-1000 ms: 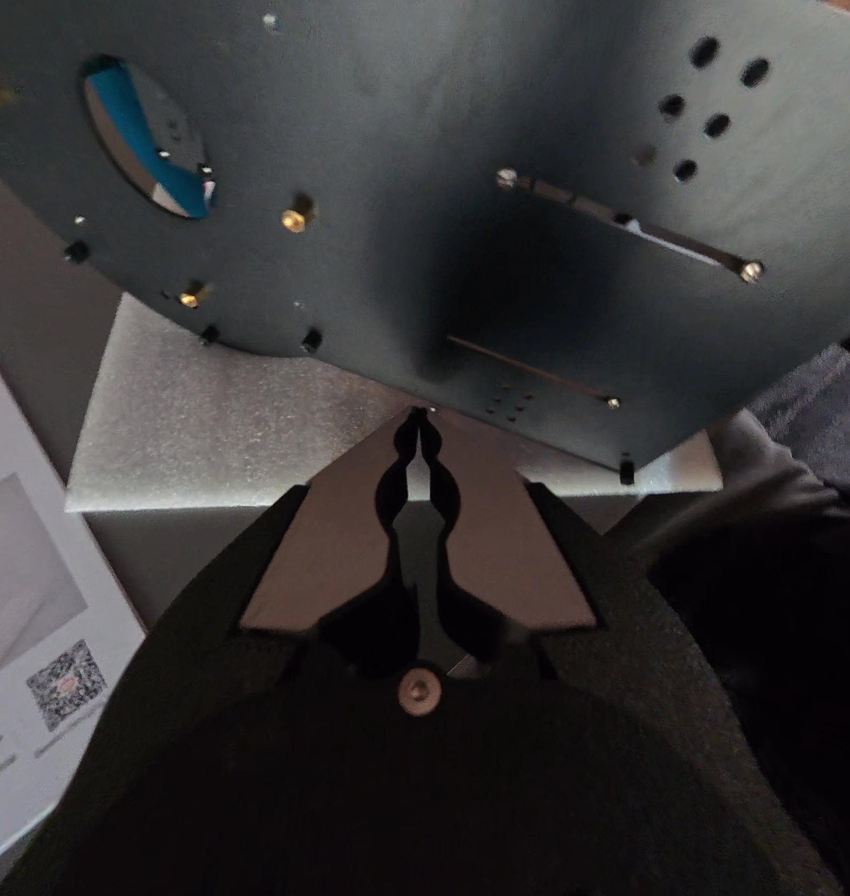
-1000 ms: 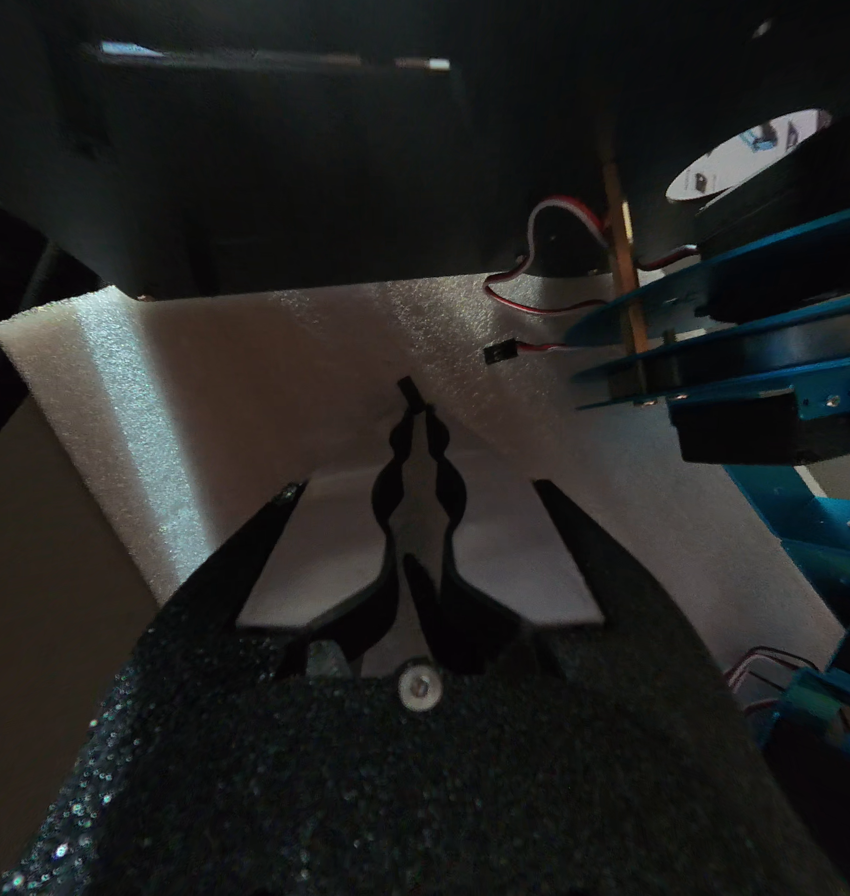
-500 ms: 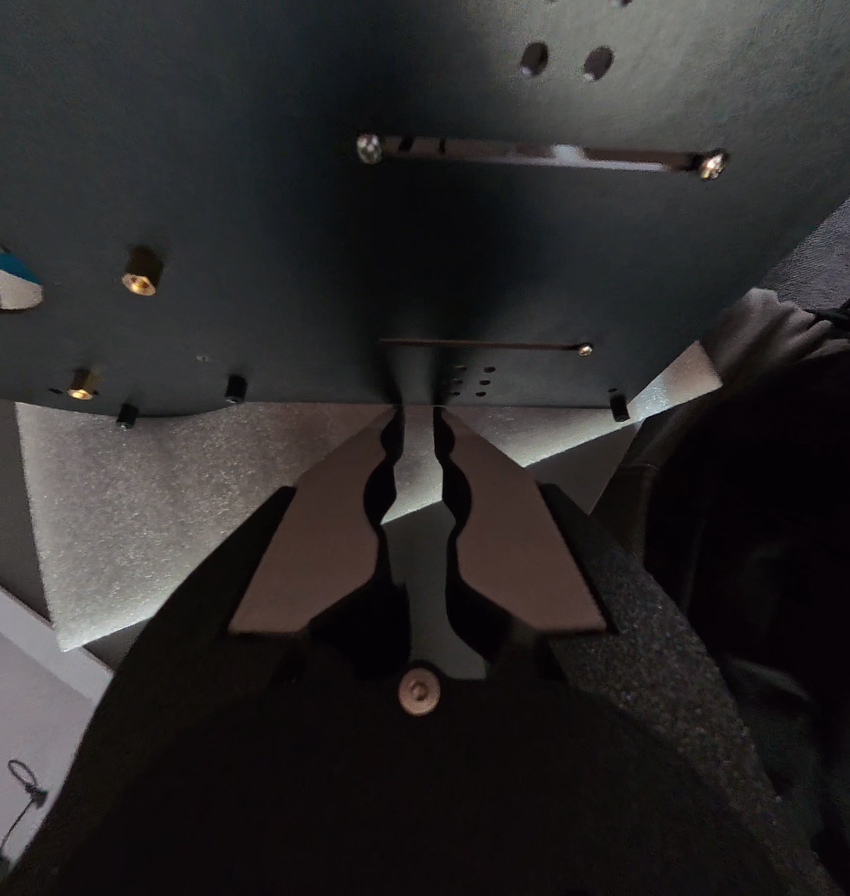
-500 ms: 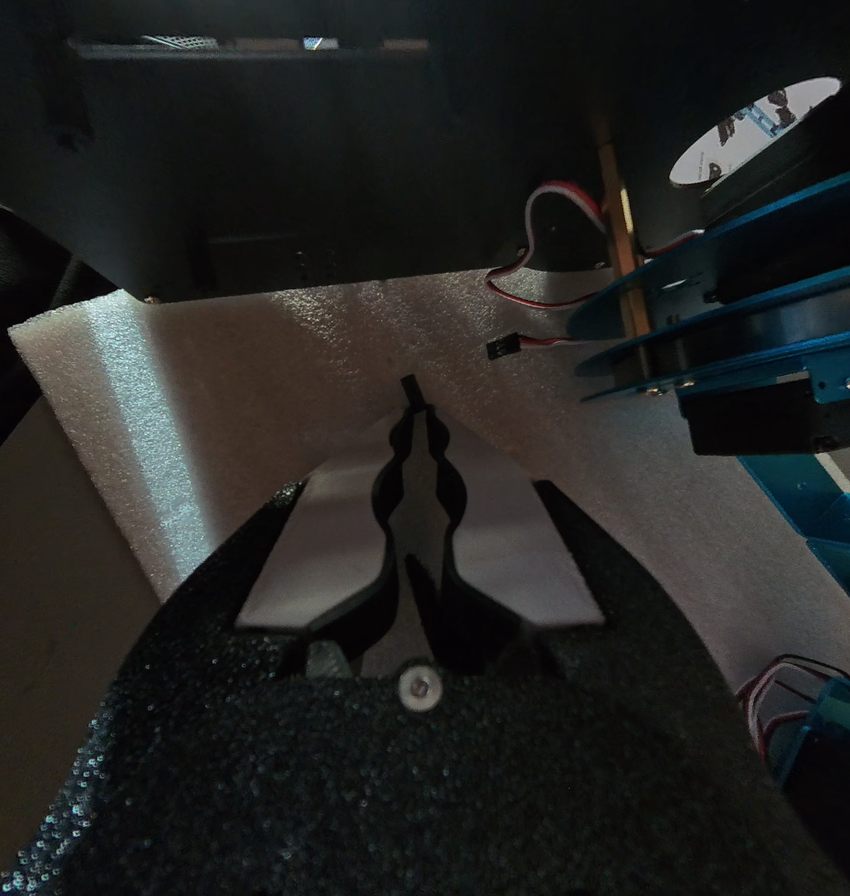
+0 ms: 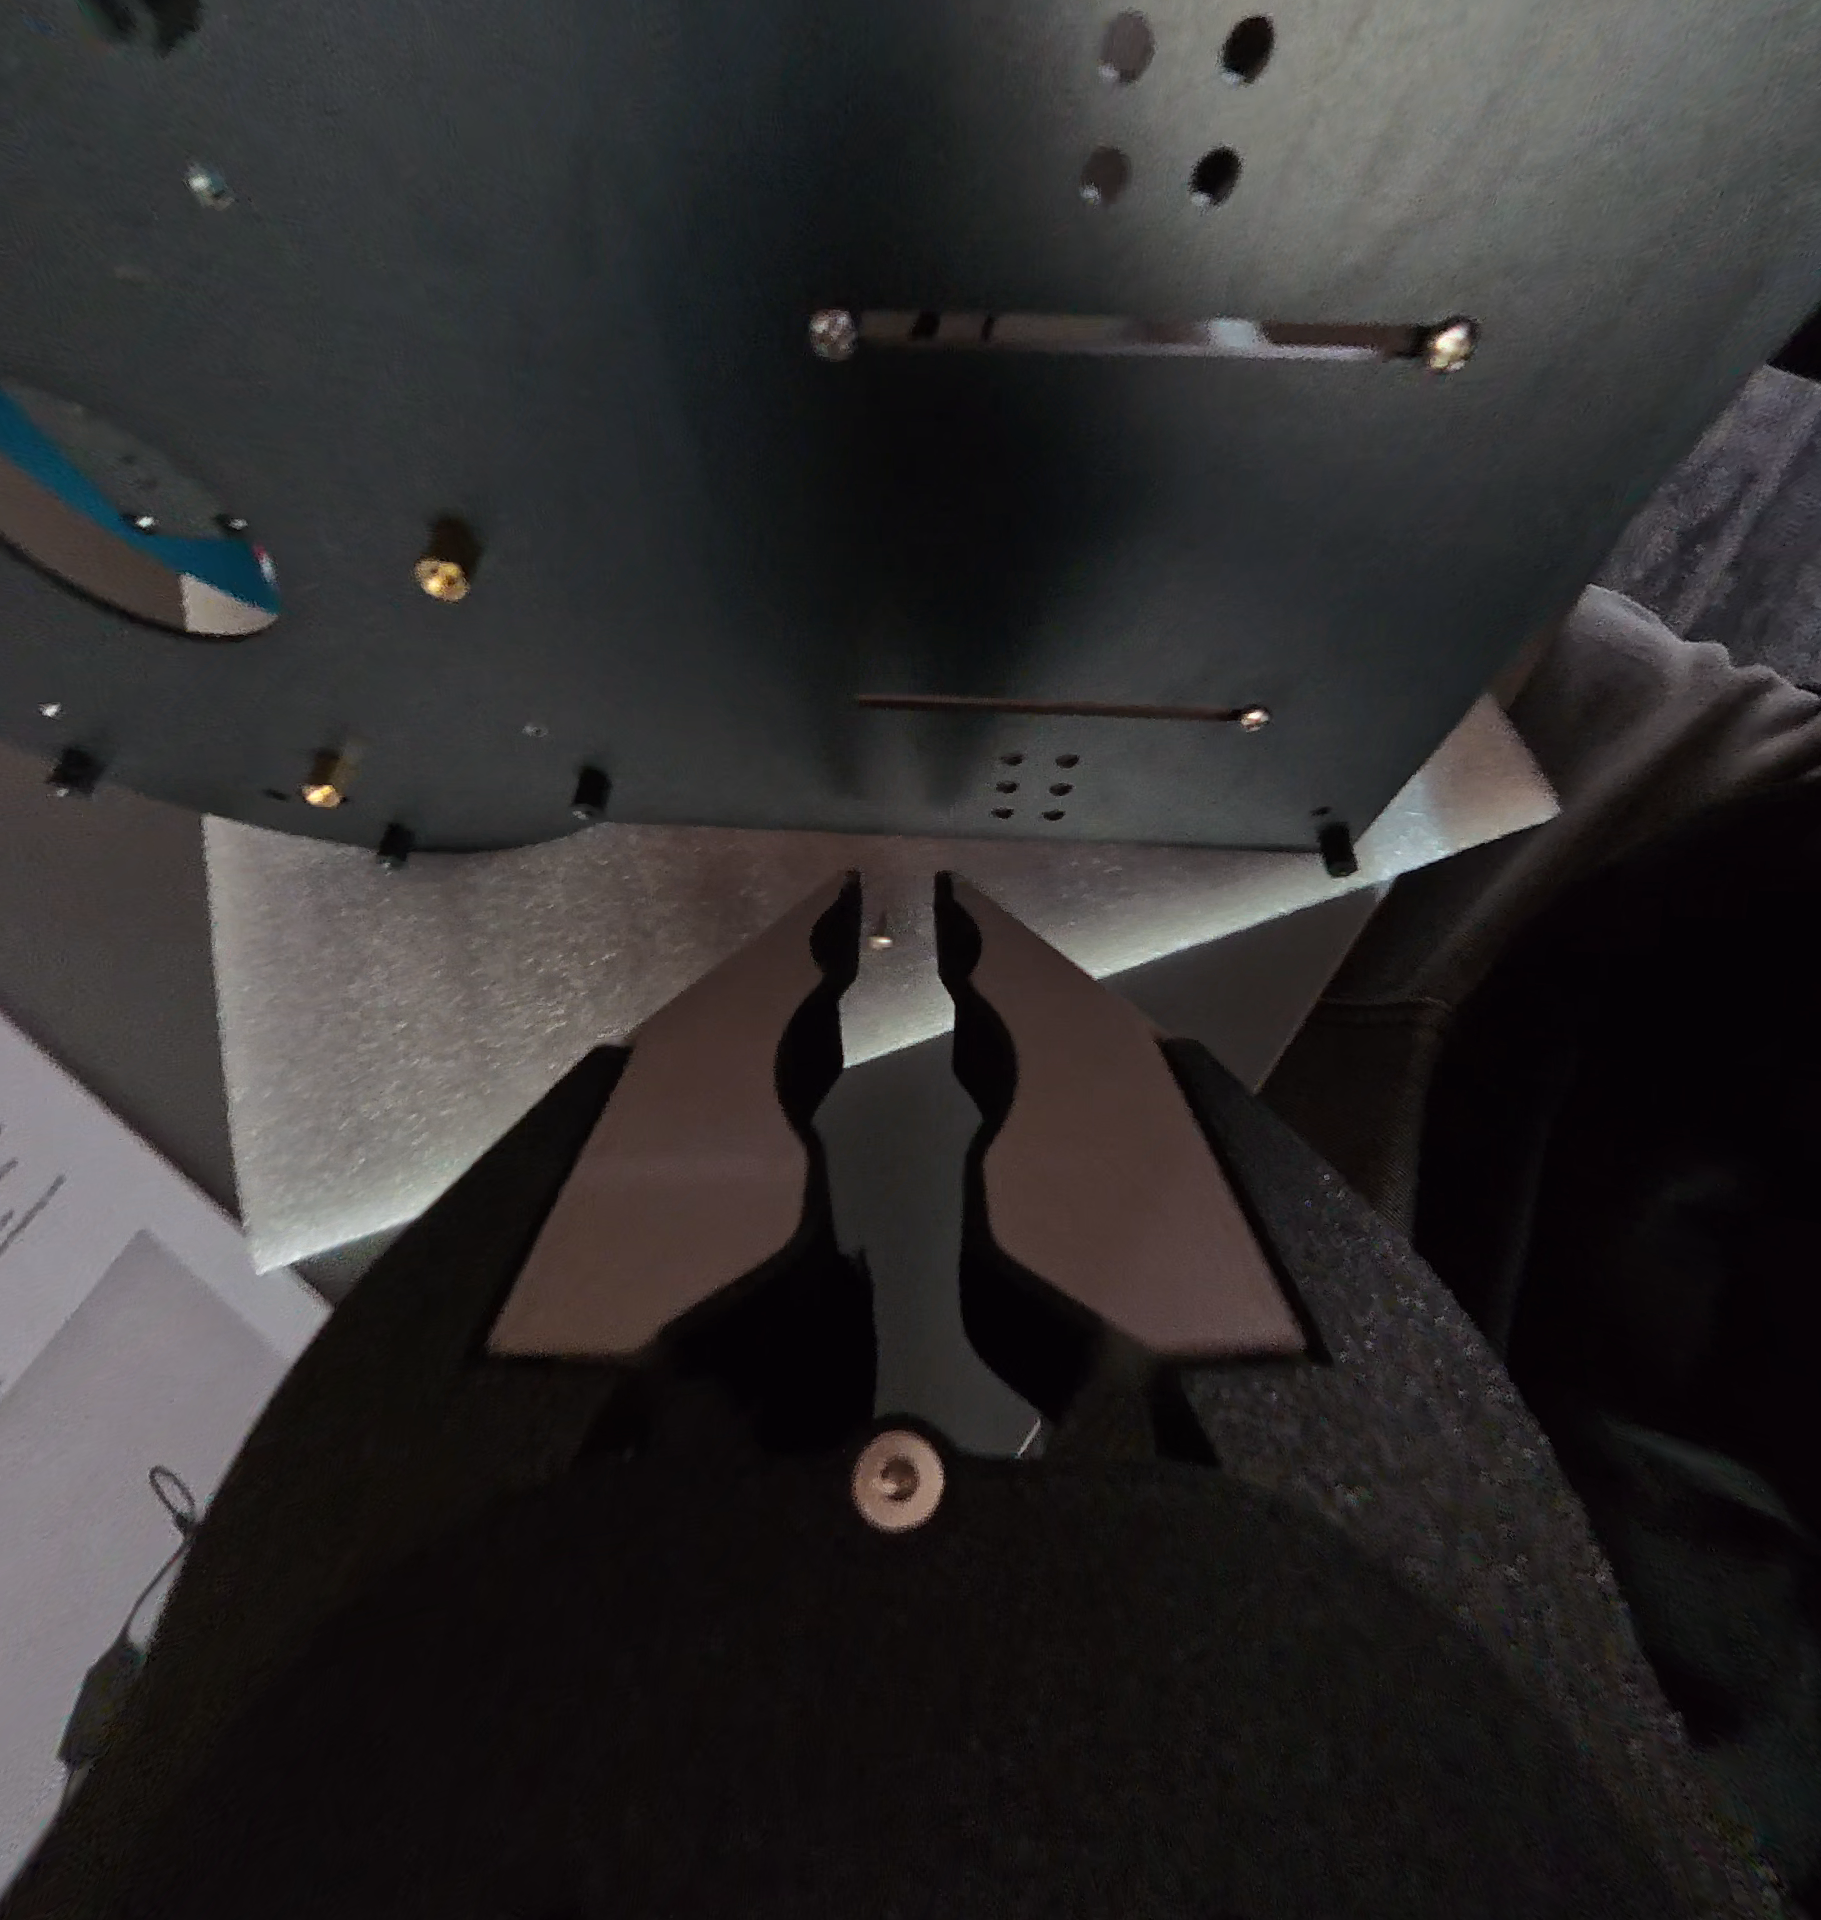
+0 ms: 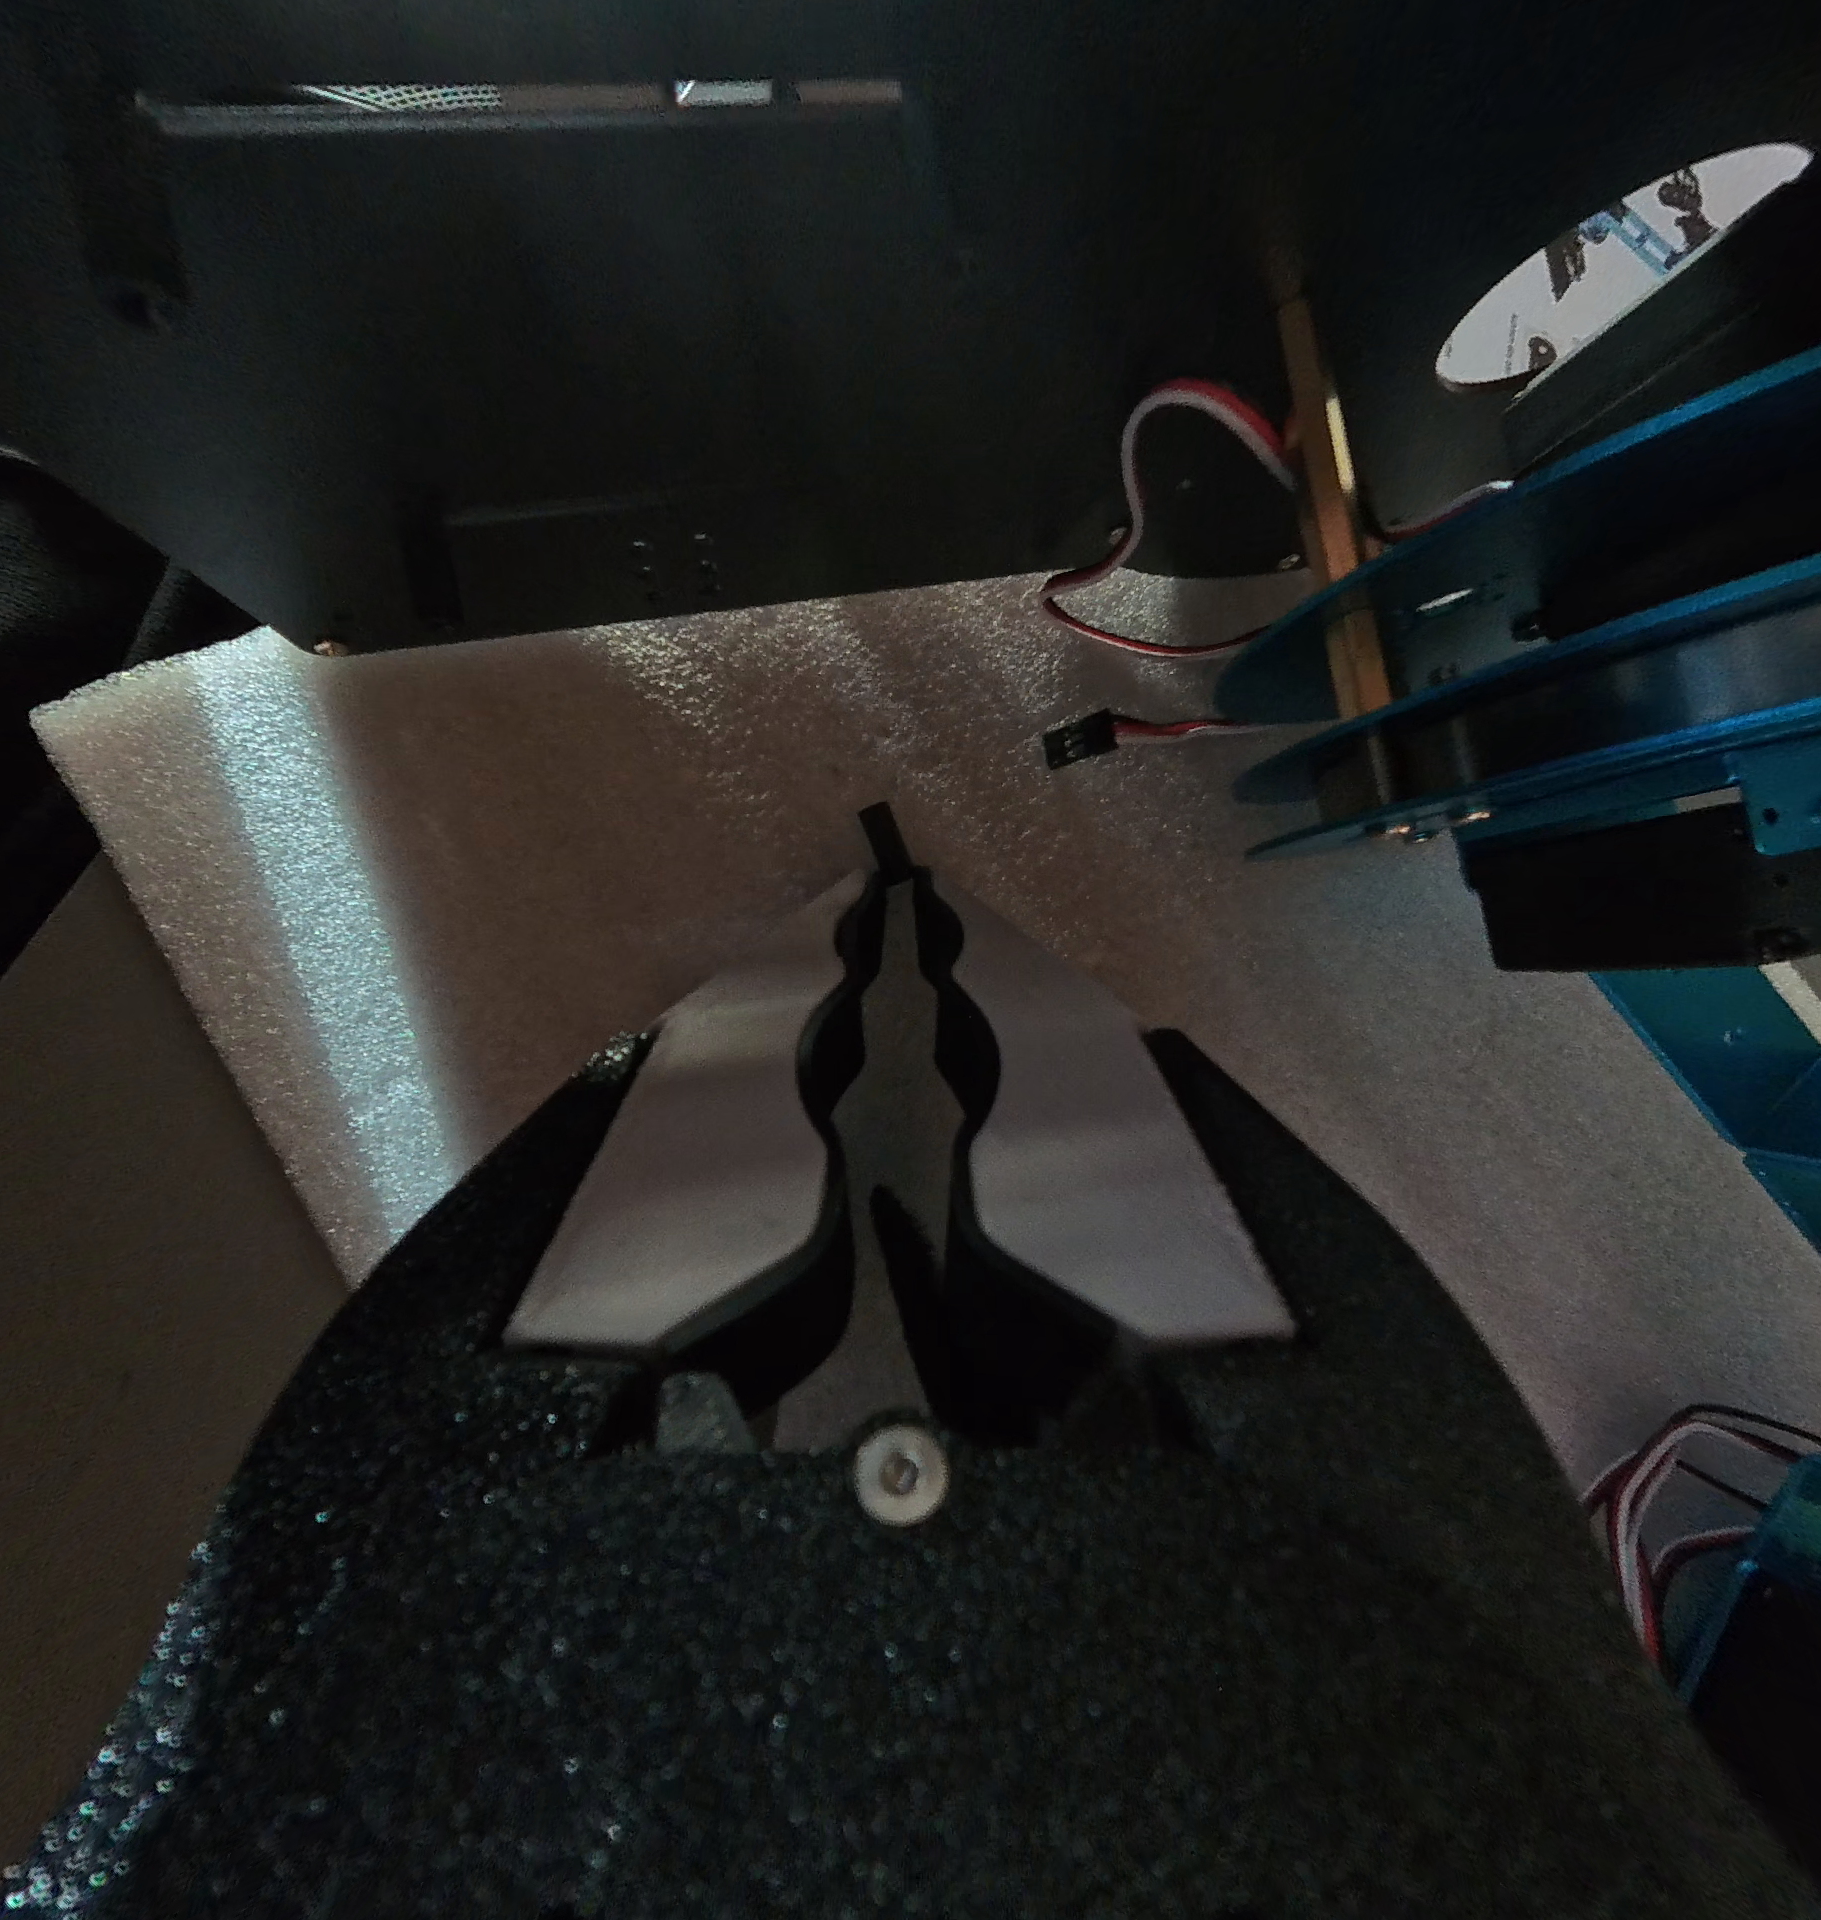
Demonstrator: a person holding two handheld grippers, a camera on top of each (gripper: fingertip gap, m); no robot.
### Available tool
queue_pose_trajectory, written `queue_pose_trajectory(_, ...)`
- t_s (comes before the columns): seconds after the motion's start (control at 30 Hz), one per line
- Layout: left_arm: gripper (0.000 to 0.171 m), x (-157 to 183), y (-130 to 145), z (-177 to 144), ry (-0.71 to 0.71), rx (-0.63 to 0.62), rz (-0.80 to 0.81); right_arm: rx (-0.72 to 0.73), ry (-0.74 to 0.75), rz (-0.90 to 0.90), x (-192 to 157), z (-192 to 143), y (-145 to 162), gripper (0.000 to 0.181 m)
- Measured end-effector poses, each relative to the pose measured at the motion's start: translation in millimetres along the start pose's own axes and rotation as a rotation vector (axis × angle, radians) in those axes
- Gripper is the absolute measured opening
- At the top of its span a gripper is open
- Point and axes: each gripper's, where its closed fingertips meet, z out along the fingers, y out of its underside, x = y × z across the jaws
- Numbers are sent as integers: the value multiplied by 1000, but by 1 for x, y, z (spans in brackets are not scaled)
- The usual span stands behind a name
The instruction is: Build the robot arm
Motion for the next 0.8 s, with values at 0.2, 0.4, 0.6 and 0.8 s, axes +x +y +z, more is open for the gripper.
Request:
queue_pose_trajectory(0.2,17,-5,8,1,-32,-3,-12,0,-3,3,0,0,0,4)
queue_pose_trajectory(0.4,17,1,10,3,14,-22,6,0,-2,3,0,0,0,3)
queue_pose_trajectory(0.6,16,0,12,5,3,-2,-43,1,-4,5,0,0,0,3)
queue_pose_trajectory(0.8,11,2,14,5,7,2,-89,1,-4,5,0,0,0,4)
